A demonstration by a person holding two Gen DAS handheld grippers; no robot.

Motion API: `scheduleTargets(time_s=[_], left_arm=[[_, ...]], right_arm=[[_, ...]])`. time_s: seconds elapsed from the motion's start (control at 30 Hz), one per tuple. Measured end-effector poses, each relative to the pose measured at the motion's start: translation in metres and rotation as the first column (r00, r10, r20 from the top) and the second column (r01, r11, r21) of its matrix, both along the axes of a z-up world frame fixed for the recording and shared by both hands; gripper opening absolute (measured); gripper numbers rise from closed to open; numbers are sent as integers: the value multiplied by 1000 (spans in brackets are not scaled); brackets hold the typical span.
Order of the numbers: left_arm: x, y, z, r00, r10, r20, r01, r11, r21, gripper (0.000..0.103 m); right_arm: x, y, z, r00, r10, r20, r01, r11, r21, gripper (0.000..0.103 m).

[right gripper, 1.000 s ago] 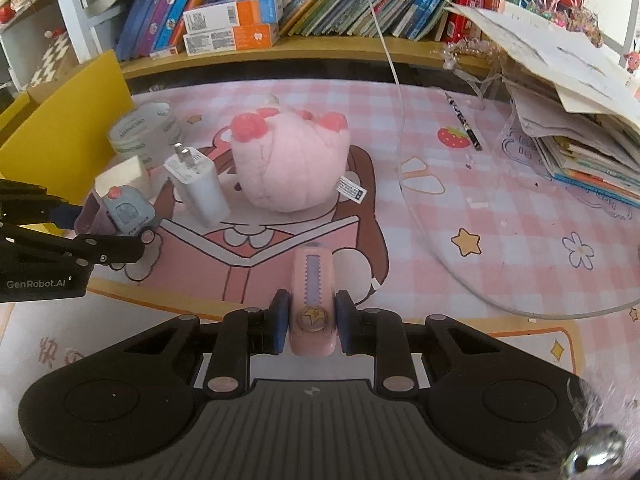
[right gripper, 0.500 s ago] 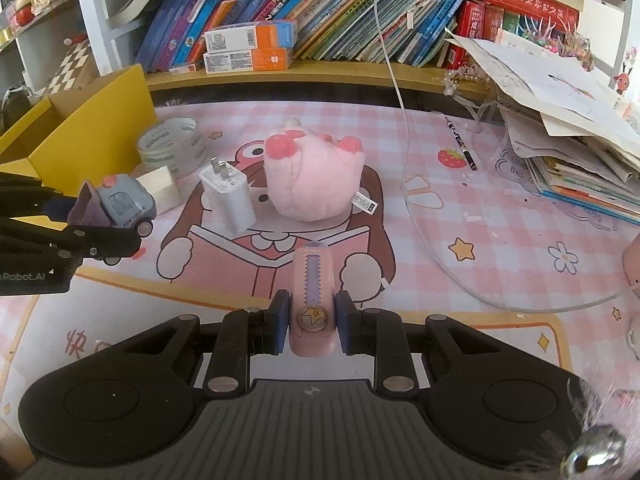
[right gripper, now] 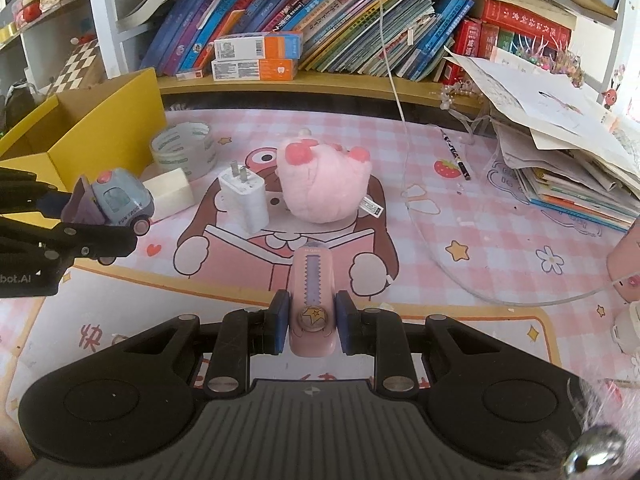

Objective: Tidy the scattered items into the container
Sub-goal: 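Lift the toy truck with the left gripper while the right gripper lifts the pink cylinder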

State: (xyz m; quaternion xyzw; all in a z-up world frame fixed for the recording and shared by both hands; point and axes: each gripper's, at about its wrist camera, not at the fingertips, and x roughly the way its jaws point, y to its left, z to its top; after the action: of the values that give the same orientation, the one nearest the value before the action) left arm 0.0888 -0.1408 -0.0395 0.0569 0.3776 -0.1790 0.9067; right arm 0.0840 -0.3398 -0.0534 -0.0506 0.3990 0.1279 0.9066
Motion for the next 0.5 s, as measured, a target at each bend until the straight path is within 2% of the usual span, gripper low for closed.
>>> scheduleTargets(time_s=[0.5], left_arm=[[-28, 37, 17, 996, -72, 54, 72, 997, -9, 41]], right_arm=[[-21, 48, 14, 999, -19, 30, 19, 1000, -9, 23]])
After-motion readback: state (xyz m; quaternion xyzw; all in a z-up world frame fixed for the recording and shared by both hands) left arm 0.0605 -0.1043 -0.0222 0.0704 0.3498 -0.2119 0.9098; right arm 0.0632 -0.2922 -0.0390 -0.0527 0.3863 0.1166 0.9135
